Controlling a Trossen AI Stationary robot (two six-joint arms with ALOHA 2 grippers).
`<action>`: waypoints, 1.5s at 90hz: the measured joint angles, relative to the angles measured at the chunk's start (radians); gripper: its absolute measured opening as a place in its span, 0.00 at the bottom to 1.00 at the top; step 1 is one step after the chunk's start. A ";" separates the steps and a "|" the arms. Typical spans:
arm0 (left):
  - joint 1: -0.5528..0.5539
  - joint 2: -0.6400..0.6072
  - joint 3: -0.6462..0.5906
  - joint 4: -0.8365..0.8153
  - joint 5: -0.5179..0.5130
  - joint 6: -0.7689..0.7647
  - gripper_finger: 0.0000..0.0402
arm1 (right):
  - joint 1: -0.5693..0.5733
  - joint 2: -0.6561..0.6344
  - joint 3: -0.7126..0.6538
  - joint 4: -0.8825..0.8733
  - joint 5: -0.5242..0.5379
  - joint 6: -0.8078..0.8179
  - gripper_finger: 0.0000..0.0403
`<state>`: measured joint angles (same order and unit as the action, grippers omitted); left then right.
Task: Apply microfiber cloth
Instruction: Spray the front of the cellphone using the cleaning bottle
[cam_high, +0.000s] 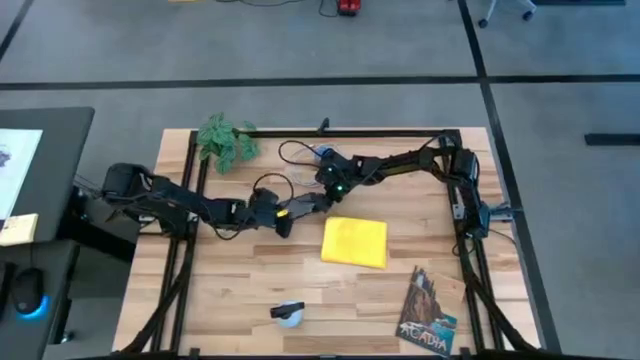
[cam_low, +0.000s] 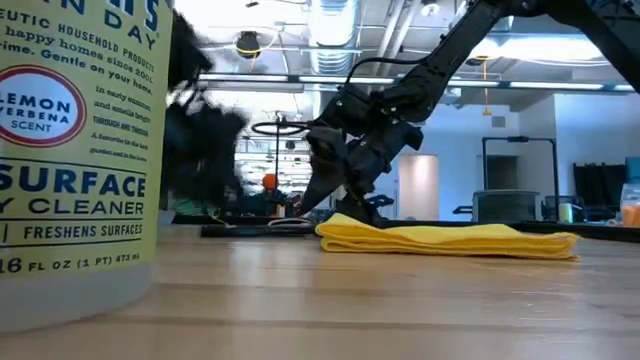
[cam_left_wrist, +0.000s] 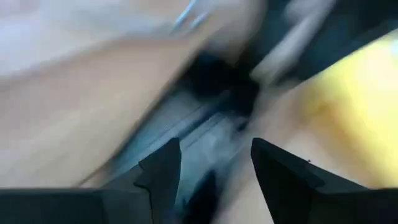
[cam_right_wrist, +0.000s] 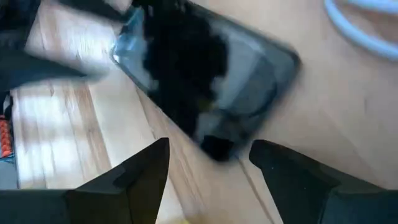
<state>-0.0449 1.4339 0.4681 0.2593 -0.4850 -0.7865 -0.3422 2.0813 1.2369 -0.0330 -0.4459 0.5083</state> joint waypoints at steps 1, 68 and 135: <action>0.000 0.000 -0.002 0.003 -0.003 0.008 0.44 | 0.000 0.000 0.000 0.003 0.000 0.000 0.59; -0.004 -0.265 0.045 -0.798 0.168 -0.197 0.28 | -0.015 0.002 0.000 0.101 0.009 0.015 0.59; 0.023 0.087 0.013 -0.218 0.131 -0.093 0.21 | -0.035 -0.001 0.002 -0.025 0.046 -0.012 0.59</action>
<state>-0.0223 1.5208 0.4816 0.0414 -0.3538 -0.8795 -0.3774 2.0800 1.2392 -0.0576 -0.3997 0.4961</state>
